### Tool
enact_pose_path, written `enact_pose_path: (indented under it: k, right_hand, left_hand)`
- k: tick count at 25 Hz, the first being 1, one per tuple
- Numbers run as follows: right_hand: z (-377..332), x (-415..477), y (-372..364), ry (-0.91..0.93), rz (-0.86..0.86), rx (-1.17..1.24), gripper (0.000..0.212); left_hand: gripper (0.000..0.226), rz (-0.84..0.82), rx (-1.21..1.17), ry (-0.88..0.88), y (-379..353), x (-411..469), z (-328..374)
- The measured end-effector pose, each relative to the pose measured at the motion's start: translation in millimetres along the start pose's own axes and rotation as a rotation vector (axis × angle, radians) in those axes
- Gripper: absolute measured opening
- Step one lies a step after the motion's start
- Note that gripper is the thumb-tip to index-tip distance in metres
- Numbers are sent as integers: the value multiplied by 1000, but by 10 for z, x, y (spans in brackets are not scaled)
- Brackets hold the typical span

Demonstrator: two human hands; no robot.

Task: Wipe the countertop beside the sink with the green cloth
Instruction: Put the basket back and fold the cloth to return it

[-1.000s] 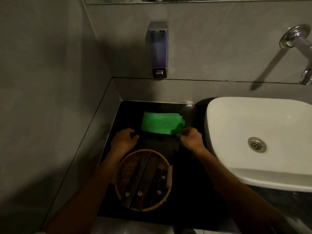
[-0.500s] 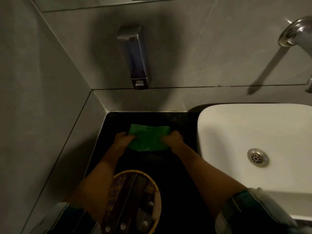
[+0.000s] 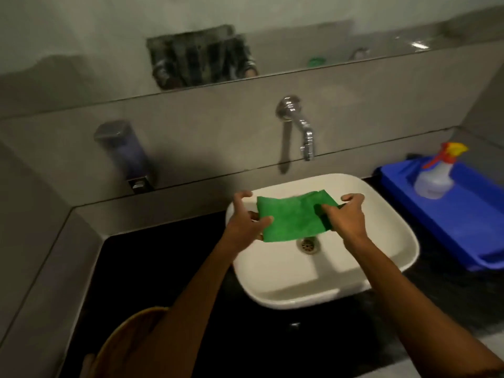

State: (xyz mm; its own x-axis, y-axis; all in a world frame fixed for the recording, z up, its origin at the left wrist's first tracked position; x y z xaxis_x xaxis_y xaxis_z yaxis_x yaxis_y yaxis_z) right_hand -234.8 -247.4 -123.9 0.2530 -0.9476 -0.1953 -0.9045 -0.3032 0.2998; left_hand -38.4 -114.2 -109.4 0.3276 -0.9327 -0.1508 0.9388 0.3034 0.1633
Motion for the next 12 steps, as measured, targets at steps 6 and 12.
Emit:
enact_pose_path:
  k: [6, 12]
  right_hand:
    - [715, 738, 2457, 96, 246, -476, 23]
    - [1485, 1498, 3847, -46, 160, -710, 25]
  left_hand:
    - [35, -290, 527, -274, -2769, 847, 406]
    - [53, -542, 892, -174, -4584, 1415, 256]
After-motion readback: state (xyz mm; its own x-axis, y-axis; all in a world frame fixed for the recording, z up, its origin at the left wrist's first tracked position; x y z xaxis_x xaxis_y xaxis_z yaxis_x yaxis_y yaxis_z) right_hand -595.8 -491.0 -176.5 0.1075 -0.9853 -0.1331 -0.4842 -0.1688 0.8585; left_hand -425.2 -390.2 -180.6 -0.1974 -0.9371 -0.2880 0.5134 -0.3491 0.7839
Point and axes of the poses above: each hand's wrist, its own x-axis towards the middle knuckle, its own y-axis out of the back of the hand, z = x × y, the point moved 3 cm from there along x, towards the middle knuckle, and after that the axes turned 10 degrees about -z, right-handed, at the moved point
